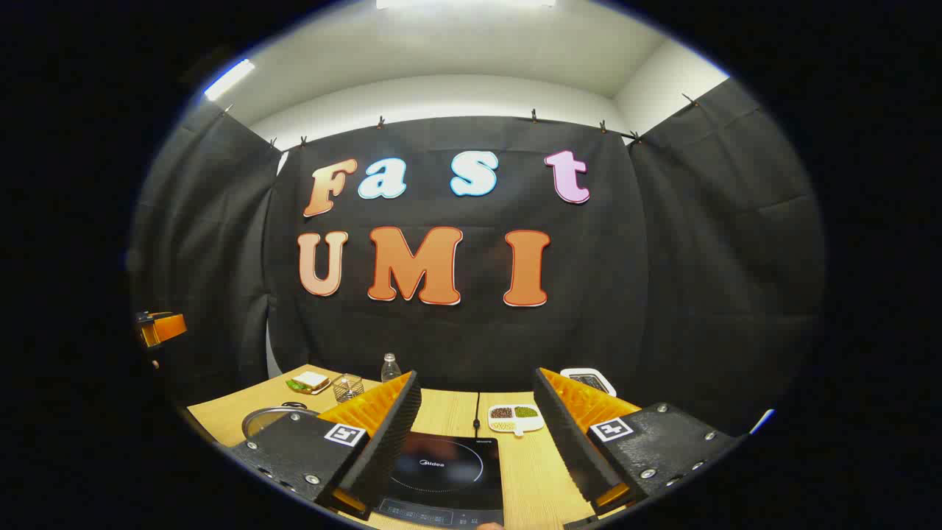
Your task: First push the handle of the pot to place it horizontally, then grasp the pot with both hands and set it on the induction cooktop.
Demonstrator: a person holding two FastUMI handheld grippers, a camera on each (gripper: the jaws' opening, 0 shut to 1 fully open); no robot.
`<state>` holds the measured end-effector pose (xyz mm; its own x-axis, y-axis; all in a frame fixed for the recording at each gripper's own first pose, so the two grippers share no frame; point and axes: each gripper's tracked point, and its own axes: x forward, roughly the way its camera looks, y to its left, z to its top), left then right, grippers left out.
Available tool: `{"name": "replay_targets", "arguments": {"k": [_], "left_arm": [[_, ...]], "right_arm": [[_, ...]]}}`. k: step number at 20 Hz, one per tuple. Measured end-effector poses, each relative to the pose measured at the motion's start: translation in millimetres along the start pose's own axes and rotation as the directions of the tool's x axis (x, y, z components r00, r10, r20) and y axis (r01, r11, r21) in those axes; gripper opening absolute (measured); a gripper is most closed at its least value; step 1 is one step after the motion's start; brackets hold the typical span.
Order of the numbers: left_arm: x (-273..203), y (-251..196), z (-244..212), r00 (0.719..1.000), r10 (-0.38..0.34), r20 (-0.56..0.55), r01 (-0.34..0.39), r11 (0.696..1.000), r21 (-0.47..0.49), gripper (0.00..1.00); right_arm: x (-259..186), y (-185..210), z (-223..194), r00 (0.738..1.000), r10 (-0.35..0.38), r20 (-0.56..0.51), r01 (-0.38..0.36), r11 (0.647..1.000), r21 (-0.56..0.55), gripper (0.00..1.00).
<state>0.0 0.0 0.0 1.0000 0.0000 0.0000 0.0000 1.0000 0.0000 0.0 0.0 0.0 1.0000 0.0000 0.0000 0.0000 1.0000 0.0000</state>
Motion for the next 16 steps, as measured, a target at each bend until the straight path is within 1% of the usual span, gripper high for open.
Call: {"name": "replay_targets", "arguments": {"k": [2,3,4,7,16], "left_arm": [[1.3,-0.5,0.5,1.000,0.003,-0.004,-0.003,1.000,0.003,0.87],[1.0,-0.9,0.7,1.000,0.003,-0.004,-0.003,1.000,0.002,0.87],[1.2,-4.2,1.7,1.000,-0.002,-0.002,0.002,1.000,-0.002,0.87],[2.8,-8.3,3.6,1.000,-0.015,0.000,0.015,1.000,-0.004,0.87],[4.8,-11.5,-3.3,0.998,-0.047,-0.040,0.047,0.999,-0.002,0.87]], "right_arm": [[0.7,1.3,-3.7,1.000,0.011,-0.017,-0.010,1.000,0.020,0.95],[1.9,0.4,-5.0,1.000,0.011,-0.021,-0.010,1.000,0.028,1.00],[2.7,-1.5,-6.9,1.000,0.008,-0.024,-0.007,0.999,0.034,0.95],[2.8,-4.3,-8.6,1.000,-0.002,-0.029,0.003,1.000,0.031,0.95],[2.1,-0.6,-10.3,0.999,0.009,-0.034,-0.008,0.999,0.040,0.95]]}}
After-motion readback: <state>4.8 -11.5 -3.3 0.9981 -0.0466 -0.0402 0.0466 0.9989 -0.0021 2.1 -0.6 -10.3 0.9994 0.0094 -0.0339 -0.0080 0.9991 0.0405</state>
